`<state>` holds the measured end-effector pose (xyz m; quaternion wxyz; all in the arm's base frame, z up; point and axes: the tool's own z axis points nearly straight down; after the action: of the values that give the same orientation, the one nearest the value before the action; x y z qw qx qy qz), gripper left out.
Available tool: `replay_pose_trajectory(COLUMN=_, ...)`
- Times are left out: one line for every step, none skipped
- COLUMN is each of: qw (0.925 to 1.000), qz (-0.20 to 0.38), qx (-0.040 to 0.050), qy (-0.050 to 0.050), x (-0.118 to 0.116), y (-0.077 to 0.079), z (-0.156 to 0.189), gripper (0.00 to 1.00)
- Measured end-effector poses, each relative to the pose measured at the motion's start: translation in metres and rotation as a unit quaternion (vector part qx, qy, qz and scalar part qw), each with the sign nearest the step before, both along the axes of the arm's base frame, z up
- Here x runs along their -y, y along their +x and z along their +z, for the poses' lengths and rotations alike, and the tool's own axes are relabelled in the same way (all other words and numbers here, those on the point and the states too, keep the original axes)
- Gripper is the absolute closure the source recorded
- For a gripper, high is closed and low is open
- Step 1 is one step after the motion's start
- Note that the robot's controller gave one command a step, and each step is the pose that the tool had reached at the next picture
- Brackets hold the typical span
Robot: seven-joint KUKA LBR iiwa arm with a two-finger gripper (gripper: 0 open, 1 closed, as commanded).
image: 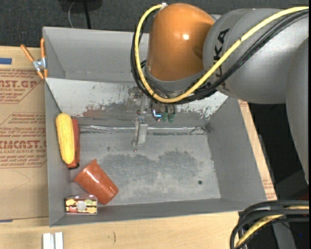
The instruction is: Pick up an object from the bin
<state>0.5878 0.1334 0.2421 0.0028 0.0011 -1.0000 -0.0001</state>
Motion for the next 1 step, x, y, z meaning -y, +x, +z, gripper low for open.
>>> replay_pose_trajectory(qw=1.0, qz=-0.001, qx=0.004, qy=0.001, x=0.0009, y=0.0014, z=0.0052, gripper=0.0)
